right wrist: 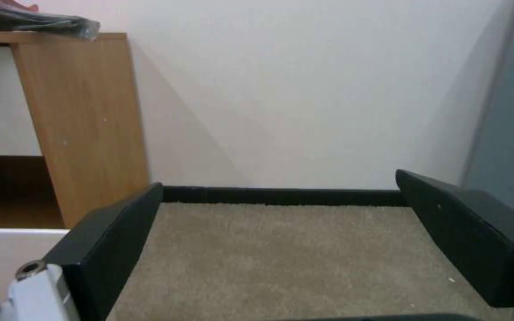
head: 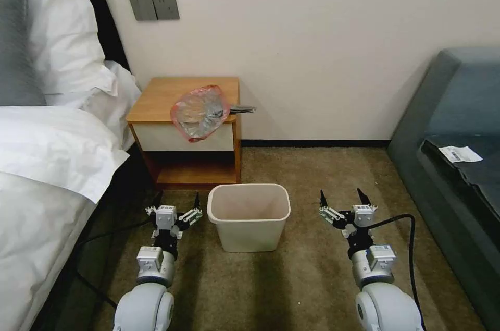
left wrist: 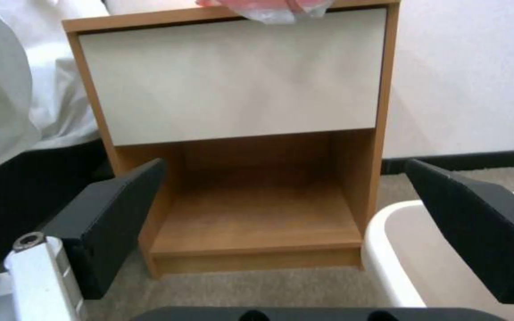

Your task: Pick up the garbage bag from the table and place it over the trash can.

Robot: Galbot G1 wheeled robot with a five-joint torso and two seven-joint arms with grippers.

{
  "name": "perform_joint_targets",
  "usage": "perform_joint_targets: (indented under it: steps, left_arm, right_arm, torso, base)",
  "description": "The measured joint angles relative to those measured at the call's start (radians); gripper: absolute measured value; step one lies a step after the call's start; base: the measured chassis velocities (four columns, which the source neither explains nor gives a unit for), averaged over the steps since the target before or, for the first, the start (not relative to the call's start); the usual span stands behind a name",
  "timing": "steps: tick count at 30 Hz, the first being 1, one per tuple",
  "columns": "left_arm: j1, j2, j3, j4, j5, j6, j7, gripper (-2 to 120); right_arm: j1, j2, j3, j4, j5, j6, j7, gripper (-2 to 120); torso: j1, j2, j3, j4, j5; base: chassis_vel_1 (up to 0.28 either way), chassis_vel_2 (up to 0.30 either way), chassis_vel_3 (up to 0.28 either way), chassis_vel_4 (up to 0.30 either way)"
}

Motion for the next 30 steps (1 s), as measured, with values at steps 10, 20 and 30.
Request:
perform_joint_targets:
  steps: [10,20,30]
  left_arm:
    - [0.0,0.0,0.0,0.0,0.0,0.0,0.0,100]
    - [0.0,0.0,0.0,0.0,0.0,0.0,0.0,100]
    - [0.0,0.0,0.0,0.0,0.0,0.0,0.0,100]
  right_arm:
    - [0.0,0.0,0.0,0.0,0.0,0.0,0.0,100]
    - [0.0,0.0,0.0,0.0,0.0,0.0,0.0,100]
    - [0.0,0.0,0.0,0.0,0.0,0.0,0.0,100]
  torso:
    - [0.0,0.0,0.0,0.0,0.0]
    - [0.0,0.0,0.0,0.0,0.0]
    - [0.0,0.0,0.0,0.0,0.0]
  base:
    - [0.0,0.0,0.0,0.0]
    - [0.0,0.0,0.0,0.0]
    - [0.0,0.0,0.0,0.0]
